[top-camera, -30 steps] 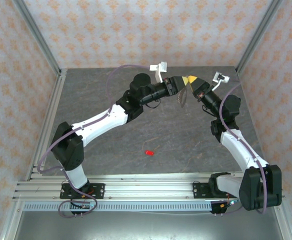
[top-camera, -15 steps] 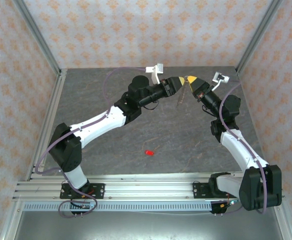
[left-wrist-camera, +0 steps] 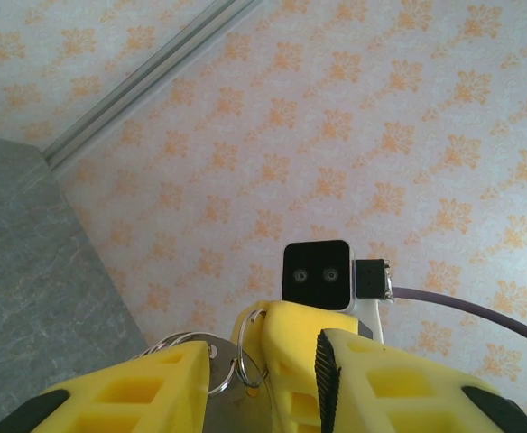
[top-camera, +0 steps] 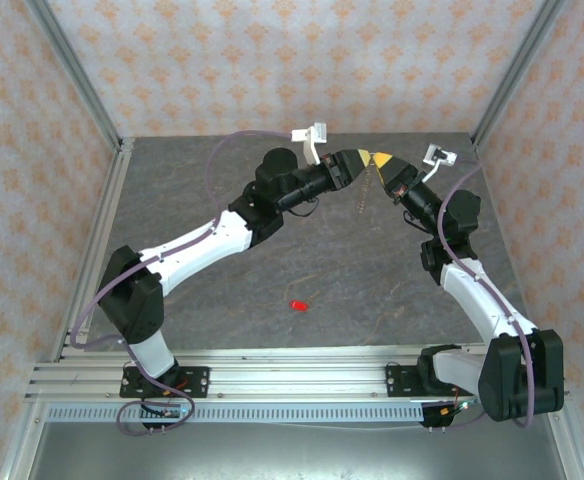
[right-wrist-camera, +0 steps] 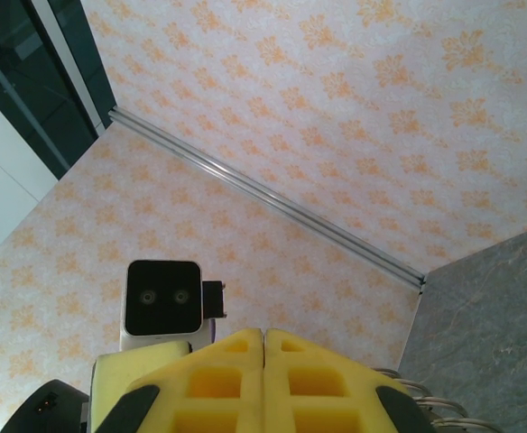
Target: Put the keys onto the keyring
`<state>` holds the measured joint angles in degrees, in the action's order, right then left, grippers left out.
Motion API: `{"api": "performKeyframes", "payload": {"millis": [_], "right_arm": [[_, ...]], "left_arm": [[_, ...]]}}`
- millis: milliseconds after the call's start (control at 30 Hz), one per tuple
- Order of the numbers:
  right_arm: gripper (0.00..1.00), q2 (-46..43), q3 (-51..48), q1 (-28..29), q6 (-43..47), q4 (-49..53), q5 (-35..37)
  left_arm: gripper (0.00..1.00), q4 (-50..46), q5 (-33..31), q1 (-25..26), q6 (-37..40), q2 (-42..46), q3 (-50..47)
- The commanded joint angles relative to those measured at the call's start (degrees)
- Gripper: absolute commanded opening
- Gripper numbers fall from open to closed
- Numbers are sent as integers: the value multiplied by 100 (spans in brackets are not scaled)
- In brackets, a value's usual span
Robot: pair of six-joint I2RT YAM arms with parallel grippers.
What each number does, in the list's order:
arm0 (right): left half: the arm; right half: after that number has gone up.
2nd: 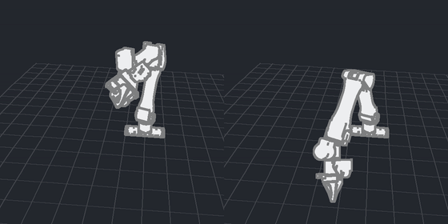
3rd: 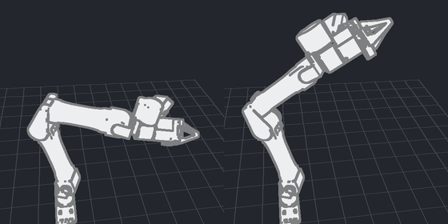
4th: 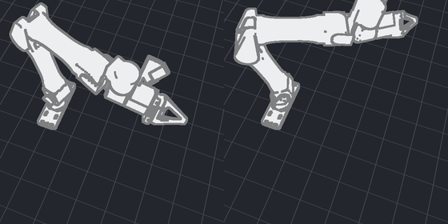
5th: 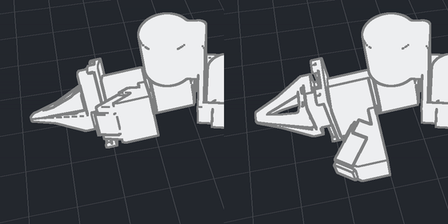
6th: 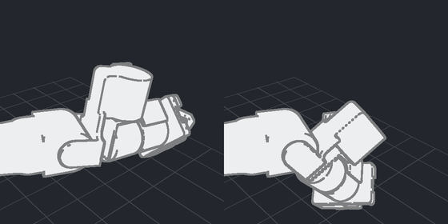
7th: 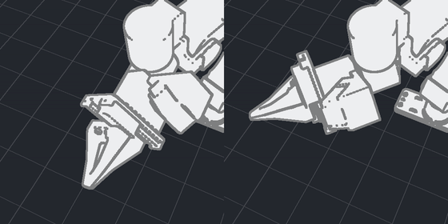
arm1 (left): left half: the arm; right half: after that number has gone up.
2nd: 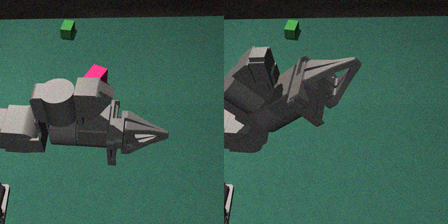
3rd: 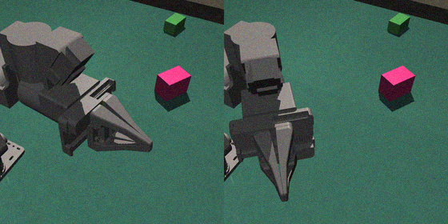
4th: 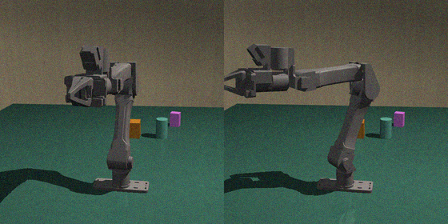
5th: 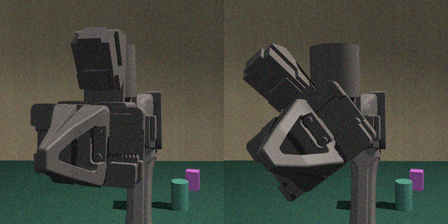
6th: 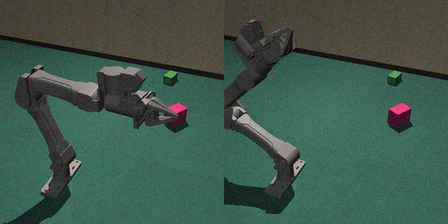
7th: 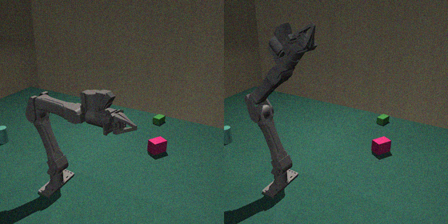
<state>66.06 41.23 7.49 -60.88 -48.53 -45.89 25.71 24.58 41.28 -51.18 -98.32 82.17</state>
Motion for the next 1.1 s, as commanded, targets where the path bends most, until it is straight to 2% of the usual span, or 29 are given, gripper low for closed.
{"api": "performKeyframes", "payload": {"millis": [0, 133, 400, 1067], "right_arm": [[0, -32, 96, 51, 6, -438, -104], [0, -24, 96, 52, 6, -433, -88], [0, -10, 96, 56, 32, -385, -18], [0, -40, 32, 61, 59, -297, 50]], "left_arm": [[36, 351, -17, 20, -31, -143, 220], [33, 458, 36, 30, -109, -195, 203], [21, 723, 75, 56, -264, -187, 8], [13, 943, -28, 186, -349, -204, -254]]}}
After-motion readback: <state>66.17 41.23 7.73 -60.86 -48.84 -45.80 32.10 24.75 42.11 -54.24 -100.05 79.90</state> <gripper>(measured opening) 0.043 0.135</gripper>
